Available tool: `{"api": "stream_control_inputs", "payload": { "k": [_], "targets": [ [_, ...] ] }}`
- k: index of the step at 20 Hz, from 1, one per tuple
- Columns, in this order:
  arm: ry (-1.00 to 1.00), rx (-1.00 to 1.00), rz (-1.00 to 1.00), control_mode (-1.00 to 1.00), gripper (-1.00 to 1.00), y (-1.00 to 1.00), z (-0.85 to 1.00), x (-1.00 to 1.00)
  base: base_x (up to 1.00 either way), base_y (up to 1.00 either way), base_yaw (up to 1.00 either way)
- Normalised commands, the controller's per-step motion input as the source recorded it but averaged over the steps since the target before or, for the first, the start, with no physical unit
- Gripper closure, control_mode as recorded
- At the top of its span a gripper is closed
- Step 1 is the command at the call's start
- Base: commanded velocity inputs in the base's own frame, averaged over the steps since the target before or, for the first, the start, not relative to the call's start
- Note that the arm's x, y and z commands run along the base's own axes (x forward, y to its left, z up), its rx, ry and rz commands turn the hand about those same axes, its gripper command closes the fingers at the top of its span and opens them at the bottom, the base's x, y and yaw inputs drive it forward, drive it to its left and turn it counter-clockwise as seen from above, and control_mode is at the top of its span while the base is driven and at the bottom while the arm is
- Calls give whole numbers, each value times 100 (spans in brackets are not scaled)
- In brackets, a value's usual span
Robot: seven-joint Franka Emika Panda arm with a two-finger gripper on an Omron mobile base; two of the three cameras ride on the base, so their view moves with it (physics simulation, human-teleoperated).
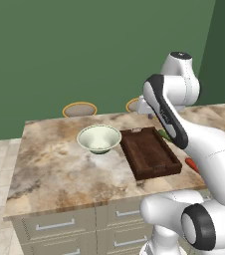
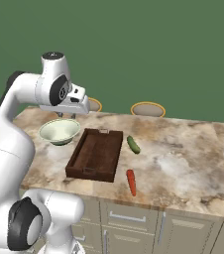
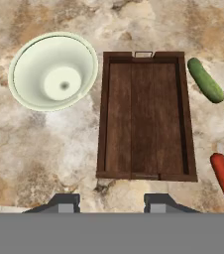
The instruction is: Place the two vegetables and bowl onto the tray for setting up a vegetable dip station.
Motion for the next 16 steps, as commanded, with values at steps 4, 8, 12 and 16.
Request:
{"api": "stream_control_inputs", "payload": {
  "k": [4, 8, 12, 16],
  "targets": [
    [0, 0, -1, -100, -100, 0, 0, 1, 0, 0, 0],
    [0, 0, -7, -100, -100, 9, 0, 0, 0, 0, 0],
    [-3, 0, -14, -100, -100, 17, 0, 0, 0, 0, 0],
    [-2, 0, -15, -100, -100, 13, 0, 0, 0, 0, 0]
  ]
}}
